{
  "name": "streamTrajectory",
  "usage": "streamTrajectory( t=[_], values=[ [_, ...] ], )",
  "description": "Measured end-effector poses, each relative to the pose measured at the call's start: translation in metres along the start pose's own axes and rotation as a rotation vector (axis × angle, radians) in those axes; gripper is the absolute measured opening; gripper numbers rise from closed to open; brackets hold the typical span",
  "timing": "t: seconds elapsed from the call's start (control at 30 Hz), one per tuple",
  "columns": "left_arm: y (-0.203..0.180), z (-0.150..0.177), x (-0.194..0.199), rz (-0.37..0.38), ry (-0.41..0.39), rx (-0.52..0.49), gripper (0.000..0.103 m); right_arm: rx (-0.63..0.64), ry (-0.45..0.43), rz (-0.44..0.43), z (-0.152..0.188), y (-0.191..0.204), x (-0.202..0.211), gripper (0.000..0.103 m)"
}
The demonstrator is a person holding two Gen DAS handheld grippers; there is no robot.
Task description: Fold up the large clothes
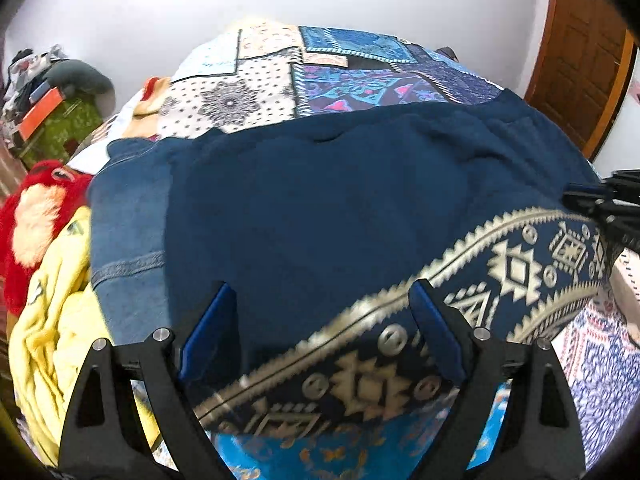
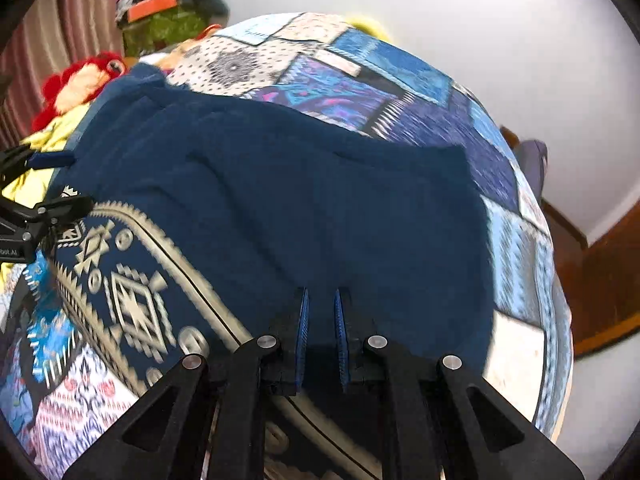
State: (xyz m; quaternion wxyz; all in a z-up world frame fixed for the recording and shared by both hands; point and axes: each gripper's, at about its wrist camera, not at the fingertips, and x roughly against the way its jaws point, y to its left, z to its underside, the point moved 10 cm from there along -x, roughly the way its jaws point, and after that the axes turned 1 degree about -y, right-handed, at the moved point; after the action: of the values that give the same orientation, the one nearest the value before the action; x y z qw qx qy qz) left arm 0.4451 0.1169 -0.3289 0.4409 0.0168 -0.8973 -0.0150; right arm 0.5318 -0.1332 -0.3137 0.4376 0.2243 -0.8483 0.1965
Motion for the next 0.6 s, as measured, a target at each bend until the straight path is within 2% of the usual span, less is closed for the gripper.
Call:
streamTrajectory(
  t=[0.13,0.23,0.3,0.33,0.37,0.4,0.43,0.47,0.53,0.6],
  values=[
    [0.029,0.025,0.003,-0.062,0.029,0.034,0.09,-0.074,0.02,0.03,0.026,-0.036,0.015,0.008],
    [0.062,0.052,-0.001,-0.169,0.09,0.054,0.09,-0.133,0.05,0.028,0.051,-0.059,0.018,0.008],
    [0.084,0.069,0.001,-0.2,0.116,0.11,0.09,-0.18,0.053,-0.015,0.069,-0.069,0.024,0.008],
    [0.098,0.079,0.005,-0.2,0.126,0.166,0.09,-0.186,0.056,0.003,0.074,-0.073,0.026,0.011],
    [0.108,0.085,0.009,-0.194,0.126,0.209,0.09,-0.194,0.062,0.035,0.08,-0.08,0.028,0.024],
    [0.118,0.092,0.018,-0.186,0.12,0.267,0.09,-0.208,0.059,0.1,0.087,-0.091,0.032,0.07],
    [0.127,0.098,0.026,-0.179,0.111,0.314,0.09,-0.217,0.064,0.184,0.094,-0.102,0.035,0.103],
    [0.135,0.104,0.035,-0.172,0.1,0.355,0.09,-0.223,0.058,0.212,0.098,-0.108,0.037,0.103],
    [0.142,0.113,0.051,-0.162,0.082,0.394,0.09,-0.274,0.071,0.151,0.107,-0.111,0.039,0.103],
    [0.141,0.117,0.064,-0.14,0.07,0.416,0.09,-0.313,0.096,0.133,0.114,-0.115,0.041,0.103]
  ],
)
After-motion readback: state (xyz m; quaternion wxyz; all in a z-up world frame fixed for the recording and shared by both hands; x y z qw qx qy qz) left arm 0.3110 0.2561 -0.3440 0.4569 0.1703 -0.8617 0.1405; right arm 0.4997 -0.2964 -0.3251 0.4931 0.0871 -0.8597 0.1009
